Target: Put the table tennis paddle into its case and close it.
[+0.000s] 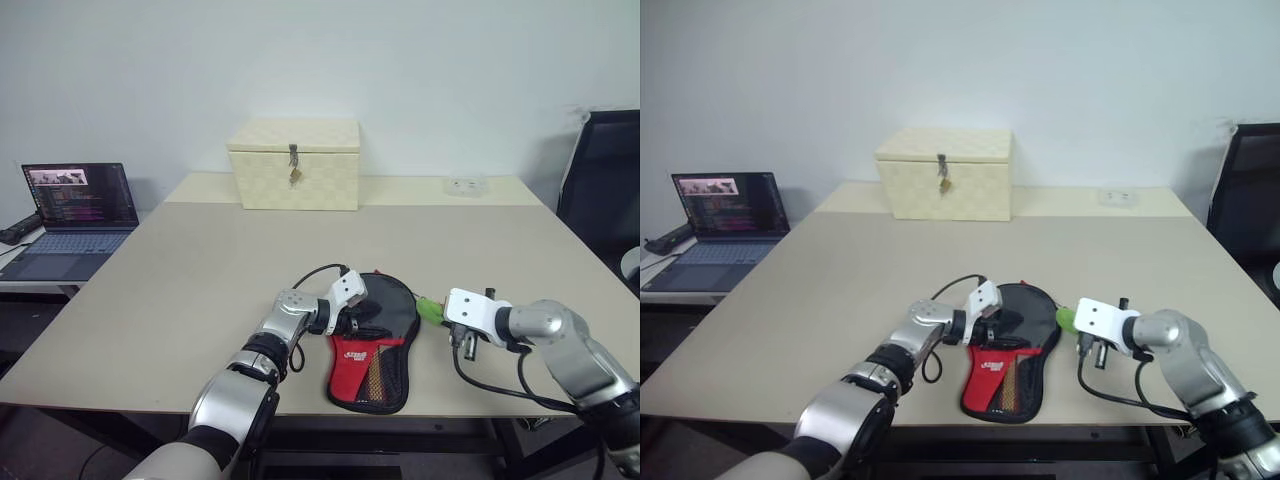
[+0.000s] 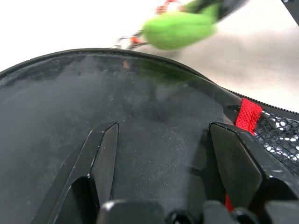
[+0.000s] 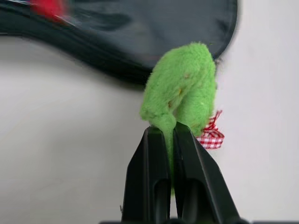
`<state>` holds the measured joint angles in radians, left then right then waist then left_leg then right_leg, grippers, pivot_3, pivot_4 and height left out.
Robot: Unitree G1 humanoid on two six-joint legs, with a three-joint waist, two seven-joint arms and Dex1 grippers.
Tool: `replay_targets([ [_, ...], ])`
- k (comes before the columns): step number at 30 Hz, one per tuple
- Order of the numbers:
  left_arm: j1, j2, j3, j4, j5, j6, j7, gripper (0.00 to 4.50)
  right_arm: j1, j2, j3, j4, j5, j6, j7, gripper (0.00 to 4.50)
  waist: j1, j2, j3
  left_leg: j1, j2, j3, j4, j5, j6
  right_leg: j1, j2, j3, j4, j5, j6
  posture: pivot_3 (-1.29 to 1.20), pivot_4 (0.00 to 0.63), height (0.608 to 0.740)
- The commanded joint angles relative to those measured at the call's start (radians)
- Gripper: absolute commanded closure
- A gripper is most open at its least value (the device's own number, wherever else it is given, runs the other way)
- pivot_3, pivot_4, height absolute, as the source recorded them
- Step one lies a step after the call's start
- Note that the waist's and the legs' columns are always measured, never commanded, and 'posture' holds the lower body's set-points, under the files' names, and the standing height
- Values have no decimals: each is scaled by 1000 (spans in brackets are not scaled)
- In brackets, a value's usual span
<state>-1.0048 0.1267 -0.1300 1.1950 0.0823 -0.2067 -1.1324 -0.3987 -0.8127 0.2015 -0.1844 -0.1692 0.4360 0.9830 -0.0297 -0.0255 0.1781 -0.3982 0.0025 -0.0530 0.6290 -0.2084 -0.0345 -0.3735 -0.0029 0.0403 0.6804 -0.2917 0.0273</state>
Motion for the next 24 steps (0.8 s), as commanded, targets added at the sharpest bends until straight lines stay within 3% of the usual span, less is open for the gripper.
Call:
replay_targets([
  [1, 44, 2, -40, 67, 53, 21, 19, 1147, 70, -54, -73, -207, 73, 137, 55, 4487, 0, 0, 0, 0, 0, 0, 0, 0, 0, 0, 0, 0, 0, 0, 0, 0, 150, 740],
  [10, 43, -14, -39, 74, 54, 22, 49, 1147, 299, -163, -101, -581, 251, 352, 129, 4487, 4, -1, -3, 0, 0, -1, 0, 0, 0, 1, 0, -1, -1, 0, 1, 0, 150, 740],
  [24, 38, -69, -54, 88, 76, 12, 132, 1147, 479, -246, -151, -862, 555, 475, 128, 4487, 38, -2, -8, -2, 0, -2, 0, -2, 3, 3, -6, -2, -7, -3, 6, 0, 150, 740],
])
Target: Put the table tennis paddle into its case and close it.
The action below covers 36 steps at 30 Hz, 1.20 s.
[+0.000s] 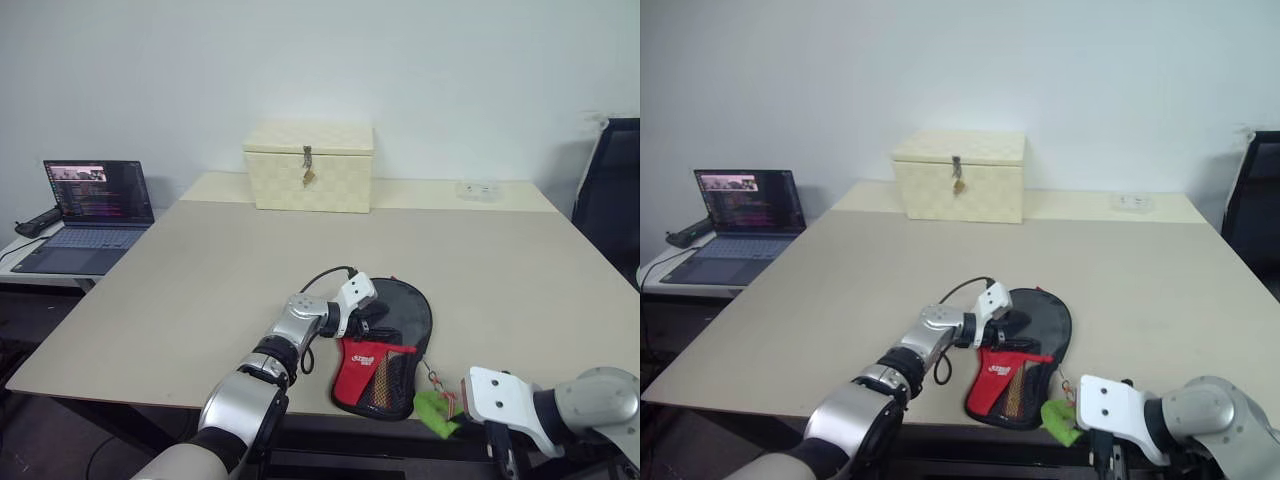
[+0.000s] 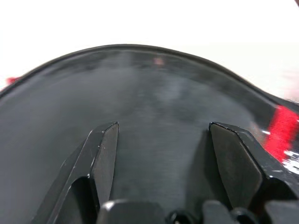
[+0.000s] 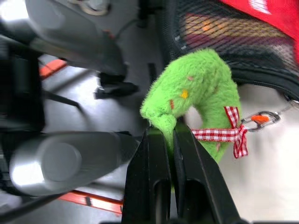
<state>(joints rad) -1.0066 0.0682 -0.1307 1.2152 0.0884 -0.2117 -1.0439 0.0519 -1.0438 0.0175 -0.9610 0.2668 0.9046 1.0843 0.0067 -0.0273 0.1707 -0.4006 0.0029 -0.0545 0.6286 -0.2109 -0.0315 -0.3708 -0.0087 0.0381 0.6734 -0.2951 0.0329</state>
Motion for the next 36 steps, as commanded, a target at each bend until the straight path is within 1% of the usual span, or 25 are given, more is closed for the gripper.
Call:
replay_targets([
  [1, 38, -16, -54, 70, 72, 17, 50, 1147, 26, -14, 44, -86, 138, 4, 11, 4487, 2, 0, -1, 0, -1, 0, 0, 0, 0, 0, -1, 0, 0, 0, 1, 0, 150, 740],
  [4, 29, -33, -56, 75, 79, 19, 68, 1147, 18, -9, 66, -86, 167, 10, -34, 4487, 6, 0, -2, 0, -7, -1, 0, -1, 1, 1, -5, -1, 0, -2, 3, 0, 150, 740],
  [7, 23, -47, -57, 80, 85, 18, 81, 1147, -15, 32, 111, -67, 108, 48, -133, 4487, 8, -2, -3, 0, -9, -1, 0, -1, 1, 2, -10, -1, 0, -4, 6, 0, 150, 740],
  [9, 21, -50, -54, 80, 83, 13, 82, 1147, -44, 68, 88, -49, 145, 106, -166, 4487, 8, -3, -3, 0, -10, -1, 0, -1, 2, 2, -11, -1, 0, -4, 7, 0, 150, 740],
  [12, 14, -46, -37, 74, 70, -2, 86, 1147, -81, 98, 26, -41, 212, 186, -185, 3812, 8, -4, -3, 0, -11, -1, 1, -1, 2, 3, -12, 0, 0, -3, 9, 0, 150, 740],
  [16, 3, -20, 25, 34, 4, -29, 54, 1147, -140, 126, -78, -6, 293, 268, -215, 2516, 2, -5, -3, 1, -10, -1, 1, -1, 2, 3, -12, 0, 1, -3, 9, 0, 150, 740],
  [20, 20, 29, 81, -51, -71, -39, -23, 1147, -231, 158, -198, 106, 355, 318, -247, 2516, -14, -7, 0, 0, -9, -2, 1, -1, 2, 1, -12, 1, 1, -3, 9, 0, 150, 740],
  [22, 43, 62, 111, -133, -125, -6, -81, 1147, -318, 192, -213, 229, 334, 311, -301, 2516, -24, -9, 3, 0, -9, -1, 0, -1, 2, -1, -12, 3, 3, -3, 9, 0, 150, 740],
  [25, 118, 138, 130, -322, -195, 82, -171, 1147, -441, 276, -143, 434, 263, 253, -397, 2516, -37, -9, 5, 0, -9, -2, 0, -1, 2, -3, -12, 4, 5, -2, 7, 0, 150, 740],
  [27, 174, 189, 127, -456, -229, 149, -216, 1147, -494, 324, -85, 530, 210, 202, -443, 2516, -41, -9, 5, 0, -8, -2, -1, -1, 2, -4, -12, 4, 5, 1, 2, 0, 150, 740],
  [30, 261, 268, 121, -666, -279, 271, -257, 1147, -559, 392, -21, 676, 140, 128, -495, 2516, -39, -7, 6, -1, -8, -3, -2, -1, 2, -6, -11, 3, 6, 1, 0, 0, 150, 740],
  [32, 317, 321, 112, -789, -299, 339, -269, 1147, -595, 435, 6, 787, 95, 70, -526, 2516, -39, -6, 7, -2, -8, -3, -3, -1, 2, -7, -11, 4, 7, 1, 0, 0, 150, 740],
  [36, 397, 390, 102, -946, -321, 424, -260, 1147, -646, 517, 15, 969, 24, -27, -601, 2516, -36, -5, 8, -5, -9, -4, -1, -1, 2, -9, -12, 3, 7, 1, 0, 0, 150, 740],
])
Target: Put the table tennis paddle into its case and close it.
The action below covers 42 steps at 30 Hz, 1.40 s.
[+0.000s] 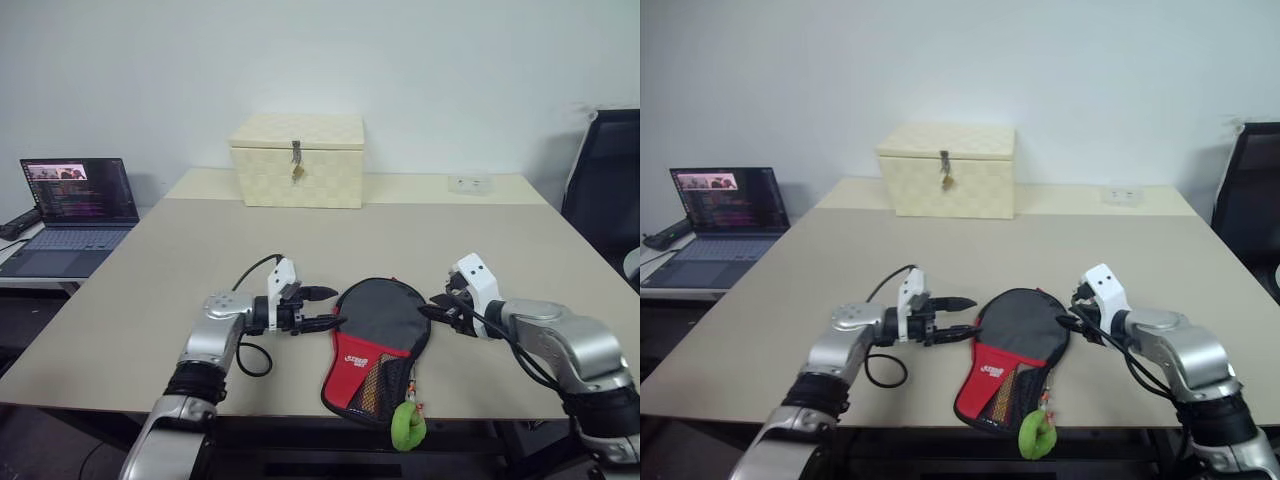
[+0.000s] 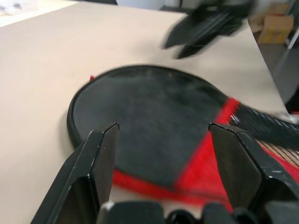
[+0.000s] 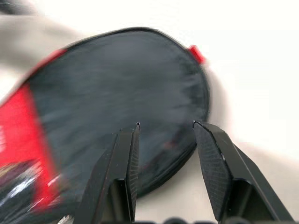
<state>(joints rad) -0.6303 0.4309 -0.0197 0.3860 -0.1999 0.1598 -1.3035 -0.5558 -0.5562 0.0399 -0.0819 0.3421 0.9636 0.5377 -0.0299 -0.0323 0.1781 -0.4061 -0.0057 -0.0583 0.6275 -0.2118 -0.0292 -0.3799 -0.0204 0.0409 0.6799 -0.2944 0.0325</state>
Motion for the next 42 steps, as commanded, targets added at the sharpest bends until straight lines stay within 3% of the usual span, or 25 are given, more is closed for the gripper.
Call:
replay_targets([
  [1, 34, 38, -8, -144, -38, 69, 9, 1147, -49, 49, -10, 130, -66, -107, -73, 2516, 2, 0, 0, 0, 0, -1, 0, 0, 0, 0, 0, 0, 0, 0, 0, 0, 150, 740],
  [5, 66, 72, -11, -212, -50, 110, 37, 1147, -62, 92, -12, 234, -99, -143, -100, 2516, 2, 1, 1, -1, 0, -1, 1, 0, 0, 0, 0, -1, 0, 0, 0, 0, 150, 740],
  [10, 75, 86, -15, -248, -63, 134, 61, 1147, -64, 131, -35, 252, -54, -57, -76, 2516, -2, 1, 1, 0, 0, -1, 1, 0, 0, 0, 0, -1, 1, 0, 0, 0, 150, 740],
  [13, 77, 92, -20, -257, -61, 135, 69, 1147, -83, 174, -75, 273, -17, 18, -89, 3080, -2, 2, 1, 0, 1, 0, 1, 0, 0, 0, 0, 0, 1, 0, 0, 0, 150, 740],
  [18, 83, 94, -31, -268, -61, 133, 82, 1147, -116, 196, -93, 307, -8, 51, -81, 4481, -5, 2, 1, 1, 2, 1, 0, 0, 0, 0, 0, 0, 1, 1, -1, 0, 150, 740],
  [34, 100, 96, -48, -273, -67, 123, 114, 1147, -486, 306, 42, 767, -150, -282, 46, 4481, -53, 4, 2, 5, 12, 7, -1, 0, 1, -1, 7, 4, 2, 4, -7, 0, 150, 740],
  [42, 91, 84, -63, -243, -58, 101, 124, 1147, -530, 348, 58, 902, -213, -369, 69, 4481, -50, 4, 2, -5, 12, 6, -2, 0, 1, -10, 7, 3, 1, 4, -8, 0, 150, 740],
])
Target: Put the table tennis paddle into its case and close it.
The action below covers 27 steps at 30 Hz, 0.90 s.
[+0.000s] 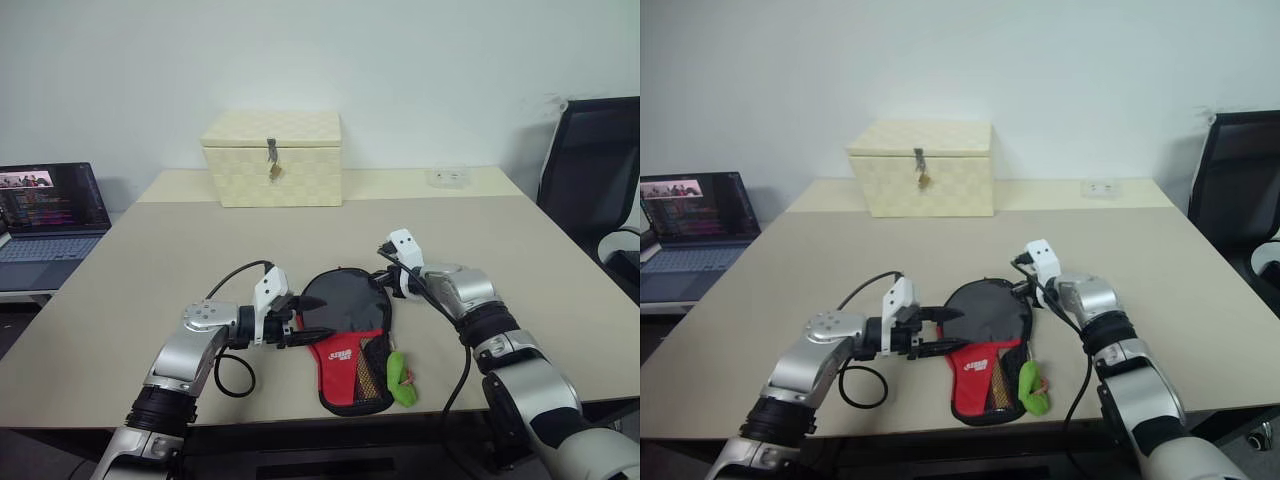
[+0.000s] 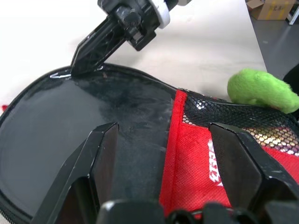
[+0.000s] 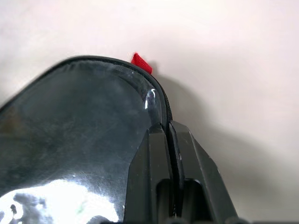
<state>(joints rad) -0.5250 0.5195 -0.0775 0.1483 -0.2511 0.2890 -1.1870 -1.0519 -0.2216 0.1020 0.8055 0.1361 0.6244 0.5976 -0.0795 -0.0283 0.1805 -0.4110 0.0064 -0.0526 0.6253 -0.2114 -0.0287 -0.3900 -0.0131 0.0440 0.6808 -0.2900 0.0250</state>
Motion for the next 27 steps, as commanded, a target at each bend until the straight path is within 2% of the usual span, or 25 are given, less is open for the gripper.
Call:
replay_targets([
  [1, -25, -11, -10, 11, -2, -37, 9, 1147, -34, 18, -15, 22, -8, -39, -7, 4481, 0, 0, 0, 0, 0, 0, 0, 0, 0, 0, 0, 0, 0, 0, 0, 0, 150, 740],
  [4, -62, -30, -26, 74, 15, -78, 8, 1147, -39, 23, -47, 24, 4, -47, -35, 3820, 1, 0, 0, 0, 0, -1, 1, 0, 0, 0, 0, -1, 1, 0, 0, 0, 150, 740],
  [7, -121, -60, -47, 173, 36, -137, 4, 1147, -40, 19, -76, -35, 23, -9, -46, 2779, 3, 1, 1, 0, 0, -1, 1, 0, 0, 0, 0, -1, 1, 0, -1, 0, 150, 740],
  [10, -194, -100, -70, 308, 66, -216, -6, 1147, -14, 7, -117, -191, 61, 80, -58, 1801, 10, 3, 2, 0, 0, -1, 2, 0, 0, 0, 1, -1, 1, 0, -1, 0, 150, 740],
  [15, -305, -163, -93, 523, 110, -337, -32, 1147, 104, -30, -167, -571, 129, 297, -103, 1801, 30, 4, 2, -7, 0, -1, 2, 0, 0, -5, 1, -3, 0, 0, -1, 0, 150, 740],
  [19, -360, -210, -126, 692, 161, -451, -73, 1147, 332, -168, -233, -1037, 248, 576, -79, 1801, 52, 4, 2, -10, -1, -1, 2, 0, 0, -6, 1, -4, -1, 0, -1, 0, 150, 740],
  [22, -376, -227, -126, 754, 179, -496, -92, 1147, 403, -212, -305, -1210, 342, 731, -71, 1801, 51, 5, 3, -13, -4, 0, 4, 0, 0, -9, 2, -3, 1, 0, 0, 0, 150, 740],
  [24, -387, -238, -128, 803, 197, -528, -99, 1147, 448, -212, -372, -1334, 407, 869, -64, 1801, 48, 5, 3, -14, -4, -1, 5, 0, 0, -11, 2, -2, 2, 1, 1, 0, 150, 740],
  [27, -400, -250, -127, 858, 222, -566, -100, 1147, 514, -168, -418, -1461, 464, 974, -97, 1801, 47, 5, 3, -14, -3, -1, 5, 1, 1, -10, 3, -3, 2, 1, 1, 0, 150, 740],
])
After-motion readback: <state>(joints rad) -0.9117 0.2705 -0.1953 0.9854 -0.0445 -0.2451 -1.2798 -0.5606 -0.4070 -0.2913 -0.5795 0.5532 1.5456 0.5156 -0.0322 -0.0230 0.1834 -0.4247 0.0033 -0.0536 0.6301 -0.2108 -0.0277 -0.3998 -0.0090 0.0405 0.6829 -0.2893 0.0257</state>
